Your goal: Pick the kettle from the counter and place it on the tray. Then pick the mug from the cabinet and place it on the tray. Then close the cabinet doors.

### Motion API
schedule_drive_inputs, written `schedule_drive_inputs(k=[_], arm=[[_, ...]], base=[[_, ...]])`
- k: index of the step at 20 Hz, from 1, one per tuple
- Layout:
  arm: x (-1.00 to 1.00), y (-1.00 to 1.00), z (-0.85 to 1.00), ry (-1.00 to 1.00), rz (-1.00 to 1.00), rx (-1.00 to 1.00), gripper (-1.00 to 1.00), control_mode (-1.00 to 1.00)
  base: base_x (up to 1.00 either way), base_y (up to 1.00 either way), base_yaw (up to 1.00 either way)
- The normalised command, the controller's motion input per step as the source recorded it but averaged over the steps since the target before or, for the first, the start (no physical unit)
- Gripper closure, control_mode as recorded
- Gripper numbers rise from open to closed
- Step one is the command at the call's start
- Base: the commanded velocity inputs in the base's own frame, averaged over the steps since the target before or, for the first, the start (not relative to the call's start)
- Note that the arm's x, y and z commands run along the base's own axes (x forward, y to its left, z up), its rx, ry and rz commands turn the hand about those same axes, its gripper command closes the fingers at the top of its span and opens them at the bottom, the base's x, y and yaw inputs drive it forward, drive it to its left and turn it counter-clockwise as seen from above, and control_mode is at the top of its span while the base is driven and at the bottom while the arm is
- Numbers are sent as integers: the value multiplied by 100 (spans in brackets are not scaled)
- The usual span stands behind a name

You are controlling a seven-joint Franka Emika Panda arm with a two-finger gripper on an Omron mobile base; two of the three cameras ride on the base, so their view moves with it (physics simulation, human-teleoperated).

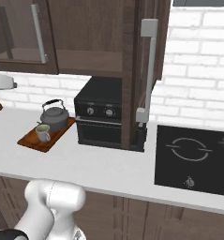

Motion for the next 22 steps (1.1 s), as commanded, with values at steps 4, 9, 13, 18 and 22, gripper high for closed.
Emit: schedule_drive_inputs(k=[4,9,13,18,22], arm=[[-33,-40,23,6,-43,44,-100,-100],[-50,-31,10,-2,-37,34,-100,-100],[-50,-34,3,-6,-34,33,-100,-100],[-38,-31,0,0,-29,31,-100,-100],[-35,-35,0,0,-28,25,-100,-100]], base=[[0,0,0],[0,0,0],[0,0,0],[0,0,0],[0,0,0]])
